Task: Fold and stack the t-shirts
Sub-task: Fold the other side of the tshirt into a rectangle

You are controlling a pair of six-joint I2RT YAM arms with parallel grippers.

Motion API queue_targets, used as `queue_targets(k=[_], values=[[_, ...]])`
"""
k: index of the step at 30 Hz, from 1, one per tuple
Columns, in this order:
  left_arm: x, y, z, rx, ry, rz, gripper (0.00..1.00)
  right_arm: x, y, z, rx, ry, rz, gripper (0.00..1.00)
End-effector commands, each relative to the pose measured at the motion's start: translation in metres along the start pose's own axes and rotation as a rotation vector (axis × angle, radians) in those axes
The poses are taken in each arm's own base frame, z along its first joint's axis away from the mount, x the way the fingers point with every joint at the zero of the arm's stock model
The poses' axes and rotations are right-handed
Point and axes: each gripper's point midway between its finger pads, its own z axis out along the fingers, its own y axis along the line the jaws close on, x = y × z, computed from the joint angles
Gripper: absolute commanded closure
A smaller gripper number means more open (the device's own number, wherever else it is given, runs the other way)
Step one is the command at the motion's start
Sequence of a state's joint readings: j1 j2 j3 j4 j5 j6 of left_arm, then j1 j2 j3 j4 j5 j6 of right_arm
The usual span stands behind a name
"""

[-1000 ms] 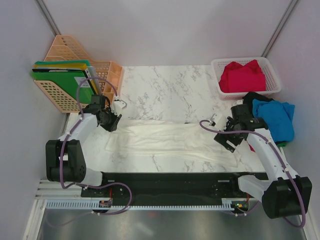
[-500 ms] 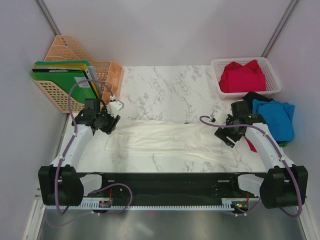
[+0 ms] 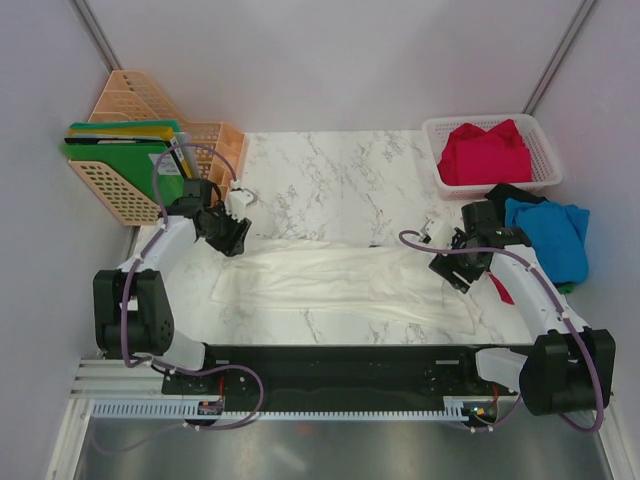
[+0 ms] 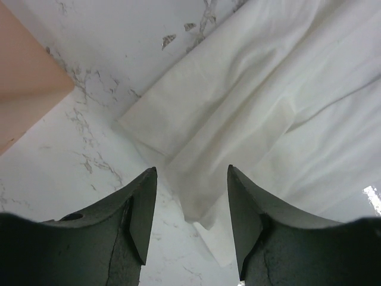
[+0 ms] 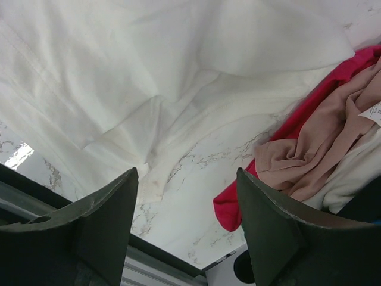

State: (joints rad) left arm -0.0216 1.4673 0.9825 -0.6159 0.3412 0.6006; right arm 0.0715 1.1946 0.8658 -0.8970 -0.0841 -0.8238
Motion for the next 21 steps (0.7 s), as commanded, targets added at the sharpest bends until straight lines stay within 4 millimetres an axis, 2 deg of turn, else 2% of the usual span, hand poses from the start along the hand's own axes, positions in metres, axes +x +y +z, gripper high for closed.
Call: queue_targets(k=[1, 6, 9, 12, 13, 15, 16, 21], values=[[-0.026, 0.003, 0.009, 0.036, -0.052, -0.017, 0.42, -0.003, -0.005, -0.004, 0.028, -0.022, 0.001, 0.25], [-0.025, 0.001, 0.019, 0.055, -0.035, -0.027, 0.42, -0.002, -0.006, -0.002, 0.033, -0.011, 0.0, 0.25], [-0.013, -0.004, 0.024, 0.061, -0.015, -0.033, 0.43, -0.003, -0.007, -0.003, 0.036, -0.015, -0.001, 0.25], [0.01, -0.013, 0.029, 0.067, 0.028, -0.043, 0.43, -0.003, -0.009, -0.004, 0.043, -0.017, -0.004, 0.25], [0.023, -0.02, 0.031, 0.077, 0.052, -0.05, 0.43, -0.003, -0.009, -0.005, 0.046, -0.016, -0.003, 0.25], [0.031, -0.025, 0.027, 0.067, 0.051, -0.043, 0.43, -0.003, -0.009, -0.004, 0.046, -0.016, -0.006, 0.25], [0.043, -0.032, 0.027, 0.076, 0.067, -0.048, 0.43, -0.003, -0.008, -0.004, 0.046, -0.016, -0.006, 0.25], [0.062, -0.037, 0.017, 0.031, 0.083, -0.022, 0.43, -0.003, -0.008, -0.005, 0.049, -0.022, -0.005, 0.25]])
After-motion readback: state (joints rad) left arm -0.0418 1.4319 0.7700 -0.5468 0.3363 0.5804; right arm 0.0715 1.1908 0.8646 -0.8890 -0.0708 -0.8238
